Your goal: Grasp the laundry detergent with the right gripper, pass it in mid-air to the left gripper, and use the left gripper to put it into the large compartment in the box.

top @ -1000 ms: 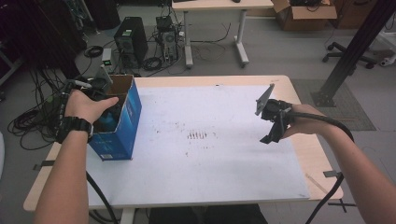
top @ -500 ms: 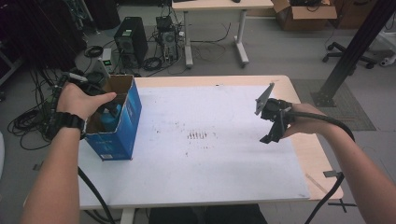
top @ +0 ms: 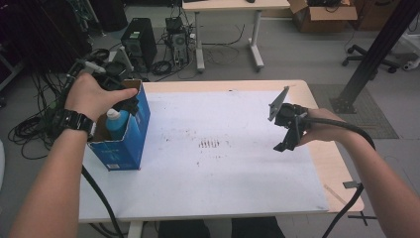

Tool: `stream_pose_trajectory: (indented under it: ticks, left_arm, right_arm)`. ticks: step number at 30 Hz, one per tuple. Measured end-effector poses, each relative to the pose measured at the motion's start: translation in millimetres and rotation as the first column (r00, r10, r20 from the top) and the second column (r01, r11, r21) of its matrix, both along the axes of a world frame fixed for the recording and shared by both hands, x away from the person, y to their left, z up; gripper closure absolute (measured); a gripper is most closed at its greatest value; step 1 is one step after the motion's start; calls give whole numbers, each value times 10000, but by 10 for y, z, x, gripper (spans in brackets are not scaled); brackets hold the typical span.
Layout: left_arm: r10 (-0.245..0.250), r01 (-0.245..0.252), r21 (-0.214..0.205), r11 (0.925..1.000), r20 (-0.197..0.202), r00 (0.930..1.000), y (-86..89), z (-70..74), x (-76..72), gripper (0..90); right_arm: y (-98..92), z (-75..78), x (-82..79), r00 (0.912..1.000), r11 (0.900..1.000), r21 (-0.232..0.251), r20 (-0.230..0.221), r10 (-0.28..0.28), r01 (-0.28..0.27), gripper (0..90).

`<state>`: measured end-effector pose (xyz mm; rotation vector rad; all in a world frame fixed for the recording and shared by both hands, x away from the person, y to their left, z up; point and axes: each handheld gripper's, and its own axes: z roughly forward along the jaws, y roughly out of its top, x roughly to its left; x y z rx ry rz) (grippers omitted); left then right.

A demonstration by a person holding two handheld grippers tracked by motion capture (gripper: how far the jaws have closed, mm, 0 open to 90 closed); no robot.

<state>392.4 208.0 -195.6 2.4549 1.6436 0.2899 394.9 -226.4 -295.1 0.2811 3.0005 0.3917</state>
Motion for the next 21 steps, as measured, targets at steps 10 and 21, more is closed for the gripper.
stream_pose_trajectory:
  ticks: [10, 21]
  left_arm:
    - [-2190, 2191, -65, 9757, 116, 9757, -528, -93, -15, 175]
    - [-3833, 3834, -136, 9235, 74, 9236, -976, -238, -32, 108]
  right_arm:
    - [20, 18, -9, 10000, 9999, 97, 18, 33, -33, 84]
    - [-20, 28, -17, 10000, 9999, 128, -5, -43, 43, 82]
